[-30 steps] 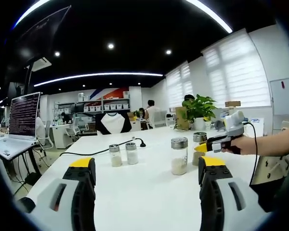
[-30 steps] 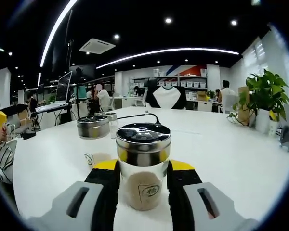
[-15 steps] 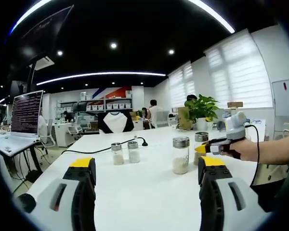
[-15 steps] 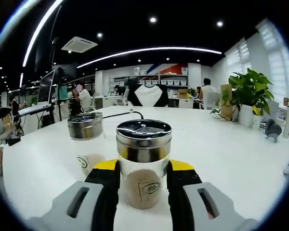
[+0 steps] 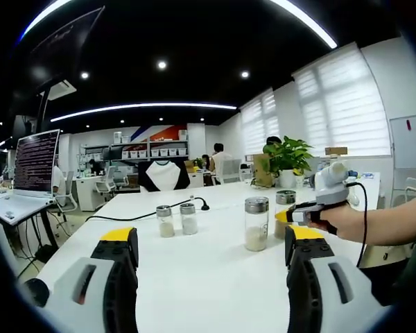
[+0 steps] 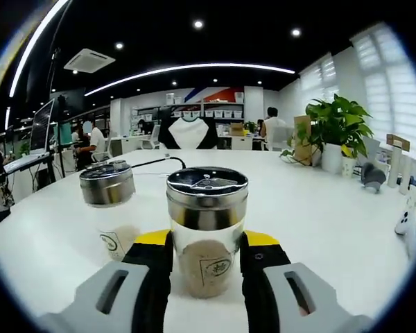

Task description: Rotate the seasoning bottle until the label or dispensing opening points toward the visible target arrow and the bottle remains upright within the marked orientation range

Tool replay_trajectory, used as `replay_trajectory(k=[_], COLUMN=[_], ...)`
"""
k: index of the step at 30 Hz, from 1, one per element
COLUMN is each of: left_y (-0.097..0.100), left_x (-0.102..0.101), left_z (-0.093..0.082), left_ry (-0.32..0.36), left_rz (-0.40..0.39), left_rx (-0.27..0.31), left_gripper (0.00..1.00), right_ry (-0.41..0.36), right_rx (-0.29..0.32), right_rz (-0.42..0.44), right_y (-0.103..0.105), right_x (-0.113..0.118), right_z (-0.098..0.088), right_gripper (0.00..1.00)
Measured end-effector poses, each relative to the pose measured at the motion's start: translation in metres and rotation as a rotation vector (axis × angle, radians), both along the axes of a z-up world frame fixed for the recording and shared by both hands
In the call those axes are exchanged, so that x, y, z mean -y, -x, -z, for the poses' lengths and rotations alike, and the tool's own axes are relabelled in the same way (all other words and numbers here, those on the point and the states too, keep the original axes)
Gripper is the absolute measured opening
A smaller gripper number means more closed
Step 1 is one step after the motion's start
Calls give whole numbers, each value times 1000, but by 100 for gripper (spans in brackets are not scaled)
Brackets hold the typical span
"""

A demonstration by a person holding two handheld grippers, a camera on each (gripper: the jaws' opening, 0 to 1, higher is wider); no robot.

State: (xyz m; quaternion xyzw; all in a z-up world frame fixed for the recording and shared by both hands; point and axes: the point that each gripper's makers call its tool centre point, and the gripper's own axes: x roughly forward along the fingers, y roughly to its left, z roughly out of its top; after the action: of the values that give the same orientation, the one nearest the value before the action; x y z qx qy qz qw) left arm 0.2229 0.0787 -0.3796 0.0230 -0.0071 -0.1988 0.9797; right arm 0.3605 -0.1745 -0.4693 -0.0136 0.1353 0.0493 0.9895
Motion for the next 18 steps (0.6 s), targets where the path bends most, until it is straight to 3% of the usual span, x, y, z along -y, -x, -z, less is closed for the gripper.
replay_trajectory(k=[7, 8, 9, 10, 11, 12, 14, 17, 18], left_y=[-1, -1, -1, -1, 0, 0, 0, 0, 0], left_x=[-3, -4, -4, -4, -5, -5, -6, -6, -6], left_z=[-2, -2, -2, -2, -2, -3, -1, 1, 1], left_ry=[5, 6, 5, 4, 4, 5, 9, 3, 4], left_rz=[-8, -9, -9, -11, -11, -12, -13, -14, -15], left_rx=[6, 4, 4, 6, 6, 7, 4, 0, -1], left_gripper=[92, 92, 92, 92, 92, 92, 92, 92, 92], right_ry=[-8, -48, -63, -7, 58, 74, -25, -25, -21], right_rx=[11, -12, 31, 84, 81, 75, 65, 90, 105], right_rz=[-8, 11, 33, 20, 12, -7, -44, -73, -121], right_y=[-1, 2, 2, 3, 6, 9, 16, 20, 21], right_x=[2, 5, 9, 12, 14, 13, 9, 13, 11], right_z=[1, 4, -4, -15, -17, -18, -22, -31, -35], right_gripper=[38, 42, 57, 68, 71, 68, 65, 66, 66])
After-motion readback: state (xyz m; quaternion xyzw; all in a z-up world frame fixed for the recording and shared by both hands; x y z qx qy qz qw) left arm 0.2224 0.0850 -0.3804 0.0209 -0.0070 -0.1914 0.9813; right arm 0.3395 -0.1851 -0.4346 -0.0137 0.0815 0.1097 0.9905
